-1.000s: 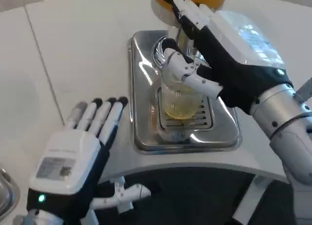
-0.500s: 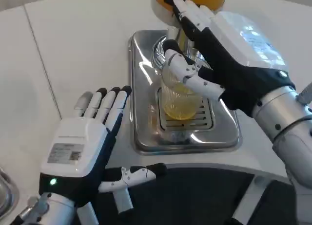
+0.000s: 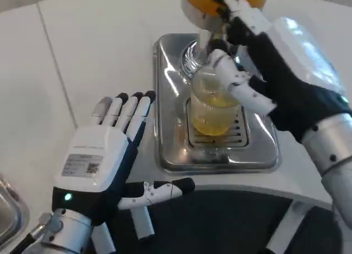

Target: Grasp the cup under the faucet to collect the drink, then remove the cup.

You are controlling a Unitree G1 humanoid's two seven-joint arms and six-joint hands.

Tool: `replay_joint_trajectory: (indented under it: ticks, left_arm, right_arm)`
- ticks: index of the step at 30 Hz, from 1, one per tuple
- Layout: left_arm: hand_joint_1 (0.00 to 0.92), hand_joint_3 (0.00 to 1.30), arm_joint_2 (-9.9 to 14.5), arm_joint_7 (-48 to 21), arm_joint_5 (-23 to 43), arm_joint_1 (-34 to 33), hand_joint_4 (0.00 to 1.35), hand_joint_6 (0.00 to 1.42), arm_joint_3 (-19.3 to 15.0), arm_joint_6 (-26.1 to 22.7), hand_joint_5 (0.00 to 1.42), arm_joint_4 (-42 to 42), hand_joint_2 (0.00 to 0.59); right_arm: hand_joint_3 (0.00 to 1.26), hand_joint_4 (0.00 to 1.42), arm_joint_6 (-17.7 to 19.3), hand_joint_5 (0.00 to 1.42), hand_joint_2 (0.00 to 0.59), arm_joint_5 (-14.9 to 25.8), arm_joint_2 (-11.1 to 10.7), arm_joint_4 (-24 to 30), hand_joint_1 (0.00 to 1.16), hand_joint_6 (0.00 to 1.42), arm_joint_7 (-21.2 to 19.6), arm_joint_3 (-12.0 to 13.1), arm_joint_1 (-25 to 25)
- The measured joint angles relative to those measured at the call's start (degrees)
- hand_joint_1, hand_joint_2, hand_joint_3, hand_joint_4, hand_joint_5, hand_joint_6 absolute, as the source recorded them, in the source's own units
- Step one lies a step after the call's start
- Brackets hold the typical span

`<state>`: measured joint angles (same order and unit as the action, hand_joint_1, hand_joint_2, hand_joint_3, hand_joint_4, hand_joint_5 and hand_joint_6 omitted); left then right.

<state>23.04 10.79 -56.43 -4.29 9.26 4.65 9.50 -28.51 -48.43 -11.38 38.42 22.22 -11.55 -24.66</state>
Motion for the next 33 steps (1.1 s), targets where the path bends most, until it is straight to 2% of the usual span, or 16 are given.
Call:
replay_joint_trajectory:
  ticks: [4,10,14,18,19,24,27,33]
  left_arm:
    - [0.0,0.0,0.0,0.08,0.25,-0.08,0.0,0.01,0.3,-0.01,0.0,-0.56,0.047]
    - [0.0,0.0,-0.05,0.16,1.8,-1.15,0.0,0.02,0.91,0.0,0.0,-1.7,0.047]
    - [0.0,0.0,-0.05,0.16,2.15,-1.91,0.0,0.02,1.09,-0.01,0.0,-2.53,0.047]
    - [0.0,0.0,-0.34,0.18,2.82,-3.08,0.0,0.03,1.14,0.12,0.0,-3.4,0.048]
    - [0.0,0.0,-0.45,0.18,3.15,-3.2,0.0,0.03,1.15,0.15,0.0,-3.57,0.048]
    - [0.021,0.0,-1.6,0.28,5.31,-4.32,0.0,0.04,1.15,0.4,0.0,-4.78,0.046]
    - [0.023,0.0,-1.88,0.3,6.86,-5.98,0.0,0.04,1.02,0.48,0.0,-5.75,0.044]
    - [0.046,0.0,-2.48,1.09,8.64,-7.53,0.0,0.05,1.17,0.62,0.0,-7.22,0.037]
  right_arm:
    - [0.0,0.0,-0.2,0.0,0.586,-1.6,1.82,0.27,0.0,0.0,-3.36,0.82,2.99]
    - [0.0,0.0,-0.26,0.0,0.586,-2.15,3.81,0.69,0.0,0.0,-5.66,1.1,7.42]
    - [0.0,0.0,1.7,0.0,0.586,-2.15,4.02,3.19,0.0,0.0,-7.35,1.06,10.77]
    - [0.0,0.0,3.26,0.0,0.586,-2.18,4.02,5.98,0.01,0.0,-7.42,0.92,13.89]
    - [0.0,0.0,3.51,0.0,0.586,-2.18,3.95,6.48,0.05,0.0,-7.4,0.89,14.45]
    - [0.0,0.0,9.43,0.0,0.572,-1.77,1.29,11.19,0.17,0.0,-7.31,0.68,20.98]
    - [0.0,0.0,13.3,0.0,0.569,-1.01,-0.4,13.29,0.18,0.0,-7.3,0.94,25.3]
    - [0.0,0.0,19.71,0.0,0.55,2.87,-3.07,15.86,0.21,0.0,-7.28,4.26,35.77]
